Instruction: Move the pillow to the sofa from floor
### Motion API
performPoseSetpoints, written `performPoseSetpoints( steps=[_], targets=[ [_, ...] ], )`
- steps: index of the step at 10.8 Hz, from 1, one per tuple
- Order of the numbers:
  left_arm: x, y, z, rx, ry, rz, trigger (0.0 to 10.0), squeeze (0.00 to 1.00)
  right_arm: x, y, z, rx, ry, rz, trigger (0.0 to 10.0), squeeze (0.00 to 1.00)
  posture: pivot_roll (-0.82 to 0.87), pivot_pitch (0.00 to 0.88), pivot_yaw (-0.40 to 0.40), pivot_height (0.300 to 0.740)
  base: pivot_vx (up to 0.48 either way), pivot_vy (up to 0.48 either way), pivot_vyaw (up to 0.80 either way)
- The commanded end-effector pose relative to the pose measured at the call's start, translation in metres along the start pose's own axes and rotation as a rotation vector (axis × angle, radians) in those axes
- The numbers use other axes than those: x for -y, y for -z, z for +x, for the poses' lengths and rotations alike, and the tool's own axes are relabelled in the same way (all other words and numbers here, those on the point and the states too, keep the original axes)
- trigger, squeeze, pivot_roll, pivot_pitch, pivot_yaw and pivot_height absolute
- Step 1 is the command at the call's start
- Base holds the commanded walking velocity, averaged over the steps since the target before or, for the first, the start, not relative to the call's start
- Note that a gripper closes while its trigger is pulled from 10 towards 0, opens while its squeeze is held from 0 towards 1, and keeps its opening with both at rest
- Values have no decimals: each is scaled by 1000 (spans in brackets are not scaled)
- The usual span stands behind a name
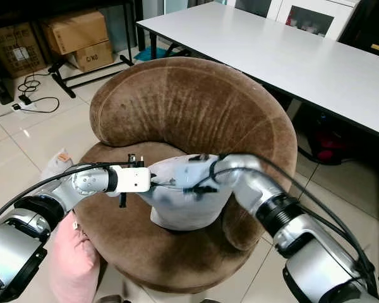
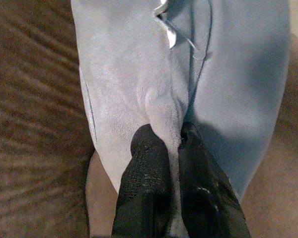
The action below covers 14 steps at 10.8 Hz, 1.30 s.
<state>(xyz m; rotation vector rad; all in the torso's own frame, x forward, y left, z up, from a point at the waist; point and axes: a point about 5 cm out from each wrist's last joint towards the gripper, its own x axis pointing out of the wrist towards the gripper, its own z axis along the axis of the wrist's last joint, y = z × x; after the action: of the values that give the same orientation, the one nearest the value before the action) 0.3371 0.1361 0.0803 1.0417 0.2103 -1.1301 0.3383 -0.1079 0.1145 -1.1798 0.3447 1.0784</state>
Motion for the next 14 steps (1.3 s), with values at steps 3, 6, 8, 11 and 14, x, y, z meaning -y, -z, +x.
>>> performPoseSetpoints(
  steps=[3,6,8,11,14],
  targets=[
    [5,16,-8,-85,26,-16,0,0,14,12,-39,19,-86,-66,10000,1000,-62,0,-50,740,0,0,0],
    [1,13,-6,-83,18,-10,0,0,8,22,-43,-114,-152,-155,10000,0,-66,0,-51,740,0,0,0],
    [0,12,-6,-83,14,-12,0,0,-8,7,-28,-86,-204,-177,10000,0,-59,0,-54,740,0,0,0],
    [-2,10,-4,-82,12,-12,0,0,-16,-5,-6,-94,-159,-146,10000,0,-59,0,-54,740,0,0,0],
    [-3,8,-3,-80,8,-13,0,0,-3,-22,4,-47,59,-29,10000,0,-56,0,-58,740,0,0,0]
  ],
)
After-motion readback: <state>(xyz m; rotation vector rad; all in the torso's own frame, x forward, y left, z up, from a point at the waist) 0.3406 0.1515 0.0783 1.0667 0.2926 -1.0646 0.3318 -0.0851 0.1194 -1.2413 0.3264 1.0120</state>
